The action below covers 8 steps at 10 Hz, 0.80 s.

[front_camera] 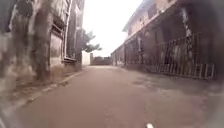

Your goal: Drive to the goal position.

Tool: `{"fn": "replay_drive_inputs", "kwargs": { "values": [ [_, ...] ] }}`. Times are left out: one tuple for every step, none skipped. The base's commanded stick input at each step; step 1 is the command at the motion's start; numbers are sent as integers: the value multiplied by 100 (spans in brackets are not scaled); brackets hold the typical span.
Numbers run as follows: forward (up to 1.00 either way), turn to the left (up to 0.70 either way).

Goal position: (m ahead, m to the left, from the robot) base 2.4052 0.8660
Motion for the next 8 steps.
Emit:
{"fn": "replay_drive_inputs", "kwargs": {
  "values": [
    [100, 0],
    [100, 0],
    [100, 0],
    [100, 0],
    [100, 0],
    [100, 0],
    [100, 0],
    [100, 0]
  ]
}}
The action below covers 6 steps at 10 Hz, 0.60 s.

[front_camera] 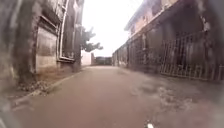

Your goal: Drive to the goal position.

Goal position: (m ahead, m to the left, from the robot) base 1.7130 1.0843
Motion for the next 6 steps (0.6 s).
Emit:
{"fn": "replay_drive_inputs", "kwargs": {
  "values": [
    [100, 0],
    [100, 0],
    [100, 0],
    [100, 0],
    [100, 0],
    [100, 0]
  ]
}}
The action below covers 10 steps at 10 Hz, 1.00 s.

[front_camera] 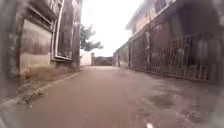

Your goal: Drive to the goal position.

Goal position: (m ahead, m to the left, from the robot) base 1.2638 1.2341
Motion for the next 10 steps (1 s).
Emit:
{"fn": "replay_drive_inputs", "kwargs": {
  "values": [
    [100, 0],
    [100, 0],
    [100, 0],
    [100, 0],
    [100, 0],
    [100, 0],
    [100, 0],
    [100, 0],
    [100, 0],
    [100, 0]
  ]
}}
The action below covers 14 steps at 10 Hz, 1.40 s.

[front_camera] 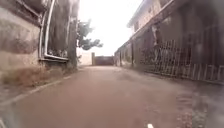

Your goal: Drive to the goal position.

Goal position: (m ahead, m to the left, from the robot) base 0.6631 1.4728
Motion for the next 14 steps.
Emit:
{"fn": "replay_drive_inputs", "kwargs": {
  "values": [
    [100, 0],
    [100, 0],
    [100, 0],
    [100, 0],
    [100, 0],
    [100, 0],
    [100, 0],
    [100, 0],
    [100, 0],
    [100, 0],
    [100, 0],
    [100, 0],
    [100, 0],
    [100, 0]
  ]
}}
